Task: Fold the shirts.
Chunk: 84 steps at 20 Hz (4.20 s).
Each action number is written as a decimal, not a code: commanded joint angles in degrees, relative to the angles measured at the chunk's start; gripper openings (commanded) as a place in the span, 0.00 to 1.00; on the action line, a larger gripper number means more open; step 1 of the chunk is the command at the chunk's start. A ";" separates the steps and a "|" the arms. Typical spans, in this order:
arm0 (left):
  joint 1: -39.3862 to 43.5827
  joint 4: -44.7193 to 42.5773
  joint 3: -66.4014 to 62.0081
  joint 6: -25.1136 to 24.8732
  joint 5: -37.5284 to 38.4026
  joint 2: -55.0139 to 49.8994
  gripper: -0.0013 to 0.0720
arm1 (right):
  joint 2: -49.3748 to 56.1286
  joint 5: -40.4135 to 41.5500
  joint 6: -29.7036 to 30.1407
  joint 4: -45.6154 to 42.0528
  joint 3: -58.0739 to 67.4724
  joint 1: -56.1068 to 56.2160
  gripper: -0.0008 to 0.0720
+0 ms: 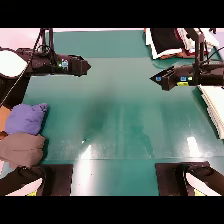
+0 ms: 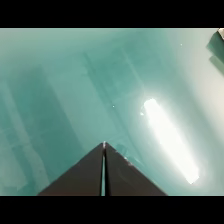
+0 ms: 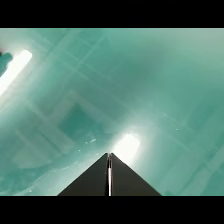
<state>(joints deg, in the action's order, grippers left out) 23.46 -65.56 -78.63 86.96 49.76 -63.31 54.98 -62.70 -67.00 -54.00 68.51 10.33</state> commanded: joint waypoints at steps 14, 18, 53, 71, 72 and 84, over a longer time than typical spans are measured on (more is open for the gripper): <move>-1.95 -2.80 -1.05 0.02 -2.16 0.70 0.05 | -0.02 -0.04 -0.04 0.00 0.07 0.07 0.03; -14.16 -19.37 -1.64 1.25 13.07 5.33 0.05 | -0.04 -0.57 -0.07 -0.02 0.07 0.07 0.03; 10.62 -25.68 -12.37 4.76 16.33 6.38 0.05 | 5.79 4.26 -4.09 -0.22 27.71 0.04 0.03; -4.02 -4.48 -11.67 4.44 13.25 -27.12 0.84 | 3.96 -4.59 -4.11 -0.04 22.29 -9.46 0.03; -3.80 -4.22 -11.67 3.48 14.93 -28.94 0.84 | 2.95 -3.78 -4.11 -0.02 19.82 -9.77 0.03; -3.87 -1.64 11.23 -5.46 23.82 -18.95 0.88 | 1.03 3.69 -4.11 -0.04 8.94 -9.81 0.03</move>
<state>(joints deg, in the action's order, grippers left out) 19.64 -68.34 -77.17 83.02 75.09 -87.48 56.10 -61.01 -71.09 -54.04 78.13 0.56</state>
